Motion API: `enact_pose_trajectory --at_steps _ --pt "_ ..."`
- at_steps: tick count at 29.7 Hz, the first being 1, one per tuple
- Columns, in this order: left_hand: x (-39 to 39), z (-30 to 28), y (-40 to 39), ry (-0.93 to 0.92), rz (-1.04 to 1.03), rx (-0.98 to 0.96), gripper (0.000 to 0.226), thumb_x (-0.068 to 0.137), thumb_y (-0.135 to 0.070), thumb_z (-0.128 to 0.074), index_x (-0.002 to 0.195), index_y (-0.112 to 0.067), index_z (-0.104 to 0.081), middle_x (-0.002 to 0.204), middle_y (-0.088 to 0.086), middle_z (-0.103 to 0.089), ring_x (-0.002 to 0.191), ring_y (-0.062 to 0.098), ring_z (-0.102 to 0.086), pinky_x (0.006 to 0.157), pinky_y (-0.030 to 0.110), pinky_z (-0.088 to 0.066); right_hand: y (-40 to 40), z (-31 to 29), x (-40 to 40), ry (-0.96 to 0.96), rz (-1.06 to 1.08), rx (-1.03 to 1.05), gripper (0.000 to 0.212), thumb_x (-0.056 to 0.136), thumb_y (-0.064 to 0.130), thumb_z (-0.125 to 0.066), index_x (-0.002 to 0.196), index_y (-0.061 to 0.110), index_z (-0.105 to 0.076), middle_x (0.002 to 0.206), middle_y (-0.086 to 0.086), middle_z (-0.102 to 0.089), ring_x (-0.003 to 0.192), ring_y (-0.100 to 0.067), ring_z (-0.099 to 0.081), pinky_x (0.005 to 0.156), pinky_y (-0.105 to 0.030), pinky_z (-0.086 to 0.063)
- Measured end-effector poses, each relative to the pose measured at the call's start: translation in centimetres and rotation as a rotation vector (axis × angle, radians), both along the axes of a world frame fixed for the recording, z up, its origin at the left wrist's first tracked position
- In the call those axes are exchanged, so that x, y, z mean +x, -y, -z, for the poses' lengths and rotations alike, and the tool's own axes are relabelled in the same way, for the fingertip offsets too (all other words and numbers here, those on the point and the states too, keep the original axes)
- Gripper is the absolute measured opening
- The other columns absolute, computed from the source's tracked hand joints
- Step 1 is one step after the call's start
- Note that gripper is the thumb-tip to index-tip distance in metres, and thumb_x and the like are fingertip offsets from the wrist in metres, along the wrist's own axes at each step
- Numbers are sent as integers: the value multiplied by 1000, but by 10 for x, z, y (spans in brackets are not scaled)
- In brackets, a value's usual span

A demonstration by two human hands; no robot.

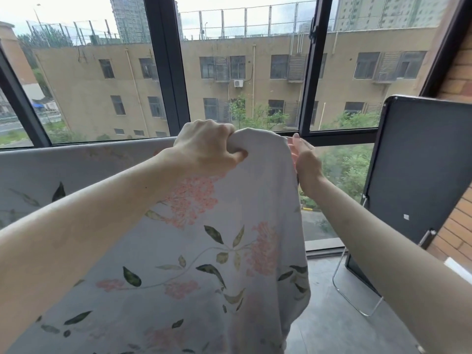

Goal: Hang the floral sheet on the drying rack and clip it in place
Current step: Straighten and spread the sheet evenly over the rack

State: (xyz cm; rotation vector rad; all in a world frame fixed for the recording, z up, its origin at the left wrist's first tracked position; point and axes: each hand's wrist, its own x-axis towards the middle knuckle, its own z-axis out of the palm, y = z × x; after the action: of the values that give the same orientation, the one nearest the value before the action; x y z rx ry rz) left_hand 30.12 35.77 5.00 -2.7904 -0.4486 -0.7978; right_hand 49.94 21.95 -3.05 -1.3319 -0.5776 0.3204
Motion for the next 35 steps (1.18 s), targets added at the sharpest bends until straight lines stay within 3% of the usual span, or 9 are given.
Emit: enact_pose_trajectory --at_steps 4,7,17,21,25,28,30,32,35 --pt "3 -2 4 -7 -2 1 39 88 -64 -52 95 -27 -63 80 -6 -64 77 21 -61 72 35 -43 1 -5 -25 437 66 -71 44 108 44 -43 85 15 -66 72 3 -56 66 -8 -50 61 -28 -40" --pt "1 -1 7 -15 -6 -5 38 88 -64 -53 97 -28 -63 79 -6 -64 76 21 -61 72 35 -42 1 6 -29 569 206 -141 51 109 49 -37 83 9 -57 65 9 -48 59 -7 -41 57 -30 -34" --pt "-73 -1 -27 -24 -94 -78 38 98 -63 -45 92 -29 -62 72 -7 -62 67 14 -57 63 33 -37 -8 0 -51 528 344 -104 53 109 44 -35 61 20 -35 52 7 -35 49 -10 -30 51 -34 -24" --pt "-142 9 -71 107 -202 -25 58 94 -76 -33 73 -25 -52 63 -7 -56 61 19 -55 58 32 -33 -3 1 -47 503 367 -66 54 109 44 -35 63 17 -42 52 7 -35 48 -8 -30 50 -32 -26" --pt "-167 23 -80 219 -222 28 48 96 -66 -37 71 -26 -37 63 -7 -46 62 26 -48 65 36 -34 0 2 -52 498 396 -57 48 109 38 -36 66 19 -43 55 4 -38 47 -7 -36 48 -27 -26" --pt "-168 25 -82 207 -244 11 46 96 -64 -38 70 -26 -35 63 -9 -43 64 26 -47 70 37 -34 -9 8 -65 549 459 -37 29 100 31 -37 87 13 -57 92 -6 -58 81 -4 -50 78 -36 -46" --pt "-161 26 -83 192 -264 -11 48 96 -67 -36 73 -25 -43 67 -7 -50 66 24 -50 71 37 -38 -16 4 -79 699 466 -34 30 96 24 -46 117 12 -63 128 -8 -55 122 -14 -48 111 -38 -38" --pt "-152 27 -82 187 -276 -13 52 96 -68 -34 80 -22 -52 72 -5 -56 69 23 -54 73 37 -43 -25 -11 -101 882 403 14 32 97 22 -50 125 17 -65 138 -2 -54 133 -18 -46 116 -39 -31" --pt "-149 23 -77 193 -256 -7 45 97 -64 -37 80 -24 -49 74 -8 -54 71 20 -51 78 39 -45 -53 -36 -148 1069 231 50 28 99 19 -53 121 18 -70 132 3 -64 128 -16 -54 115 -37 -34"
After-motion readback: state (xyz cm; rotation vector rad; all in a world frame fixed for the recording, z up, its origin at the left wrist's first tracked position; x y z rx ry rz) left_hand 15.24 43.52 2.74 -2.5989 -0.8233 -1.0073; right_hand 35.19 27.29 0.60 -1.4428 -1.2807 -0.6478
